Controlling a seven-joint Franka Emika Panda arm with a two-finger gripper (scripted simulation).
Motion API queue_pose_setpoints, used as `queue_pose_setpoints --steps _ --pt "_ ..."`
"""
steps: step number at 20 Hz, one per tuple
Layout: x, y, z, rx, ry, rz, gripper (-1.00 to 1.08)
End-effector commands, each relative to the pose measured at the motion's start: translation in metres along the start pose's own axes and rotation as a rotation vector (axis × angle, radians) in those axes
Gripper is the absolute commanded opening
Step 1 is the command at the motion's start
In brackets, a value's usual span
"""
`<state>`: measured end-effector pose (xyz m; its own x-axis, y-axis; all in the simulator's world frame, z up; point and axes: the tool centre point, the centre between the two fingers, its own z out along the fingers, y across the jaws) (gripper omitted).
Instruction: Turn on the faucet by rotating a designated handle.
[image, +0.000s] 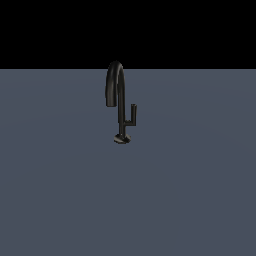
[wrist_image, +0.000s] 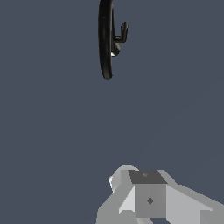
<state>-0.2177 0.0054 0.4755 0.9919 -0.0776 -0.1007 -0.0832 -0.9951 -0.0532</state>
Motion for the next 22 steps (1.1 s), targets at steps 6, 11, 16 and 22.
queue_pose_setpoints --steps 6,11,16,22 --pt "0.041 -0.007 0.007 0.098 -0.092 0.101 -1.00" --pt "0.072 -0.009 0.014 0.172 -0.160 0.176 -1.00" --pt "0.103 -0.011 0.023 0.248 -0.231 0.253 -1.00" --pt "0.140 -0.010 0.037 0.344 -0.318 0.348 -1.00"
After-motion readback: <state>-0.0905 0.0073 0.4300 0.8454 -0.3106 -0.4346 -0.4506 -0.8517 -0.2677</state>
